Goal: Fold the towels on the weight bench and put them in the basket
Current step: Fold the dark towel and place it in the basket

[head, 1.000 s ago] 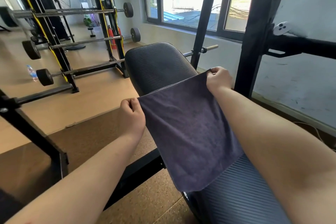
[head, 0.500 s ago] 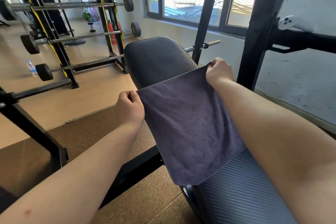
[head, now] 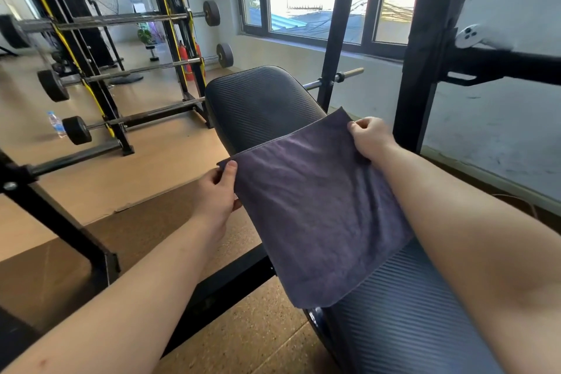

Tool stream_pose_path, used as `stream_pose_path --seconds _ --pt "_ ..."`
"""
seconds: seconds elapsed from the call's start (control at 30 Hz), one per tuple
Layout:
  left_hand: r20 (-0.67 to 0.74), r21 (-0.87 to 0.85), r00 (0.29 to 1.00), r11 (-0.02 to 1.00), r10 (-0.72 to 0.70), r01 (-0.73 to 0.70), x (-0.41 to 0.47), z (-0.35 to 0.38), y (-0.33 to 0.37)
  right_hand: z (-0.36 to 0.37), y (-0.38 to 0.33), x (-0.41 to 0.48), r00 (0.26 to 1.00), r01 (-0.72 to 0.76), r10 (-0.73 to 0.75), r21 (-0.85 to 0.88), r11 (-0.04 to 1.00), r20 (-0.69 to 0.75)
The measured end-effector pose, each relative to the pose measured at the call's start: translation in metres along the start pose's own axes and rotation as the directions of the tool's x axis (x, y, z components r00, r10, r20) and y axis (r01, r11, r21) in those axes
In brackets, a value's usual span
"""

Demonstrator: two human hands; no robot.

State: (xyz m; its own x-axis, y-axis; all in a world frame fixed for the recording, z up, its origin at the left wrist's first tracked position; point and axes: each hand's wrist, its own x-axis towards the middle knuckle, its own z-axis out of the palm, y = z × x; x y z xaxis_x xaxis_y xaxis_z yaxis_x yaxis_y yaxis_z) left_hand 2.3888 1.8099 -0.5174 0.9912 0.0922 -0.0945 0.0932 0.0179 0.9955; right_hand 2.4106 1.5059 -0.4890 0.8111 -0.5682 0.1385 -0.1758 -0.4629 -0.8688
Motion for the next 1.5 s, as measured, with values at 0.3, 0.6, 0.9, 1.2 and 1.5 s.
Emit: stream_pose_path --seconds 0.3,0.6,0.9,1.2,1.5 --pt "-0.055 -0.072 0.998 0.997 0.009 -0.013 -0.025 -0.023 0.02 -0.039 -0.023 -0.033 0.972 -0.134 0.041 0.405 0.904 0.231" --pt "-0.02 -0.233 0.998 0.971 -0.051 0.045 -0.065 -0.058 0.049 -0.093 -0.045 -0.091 0.943 -0.171 0.051 0.35 0.921 0.328" --pt "0.054 -0.257 0.997 0.966 0.05 -0.035 -0.133 -0.076 0.084 -0.152 -0.073 -0.176 0.931 -0.145 -0.041 0.468 0.872 0.364" --pt "0.137 -0.131 0.979 0.982 0.151 -0.133 -0.209 -0.101 0.102 -0.212 -0.072 -0.256 0.97 -0.107 -0.009 0.46 0.882 0.244" --pt "0.238 -0.13 0.959 0.984 0.153 -0.124 -0.273 -0.134 0.098 -0.251 -0.065 -0.345 0.986 -0.046 -0.028 0.424 0.905 0.167"
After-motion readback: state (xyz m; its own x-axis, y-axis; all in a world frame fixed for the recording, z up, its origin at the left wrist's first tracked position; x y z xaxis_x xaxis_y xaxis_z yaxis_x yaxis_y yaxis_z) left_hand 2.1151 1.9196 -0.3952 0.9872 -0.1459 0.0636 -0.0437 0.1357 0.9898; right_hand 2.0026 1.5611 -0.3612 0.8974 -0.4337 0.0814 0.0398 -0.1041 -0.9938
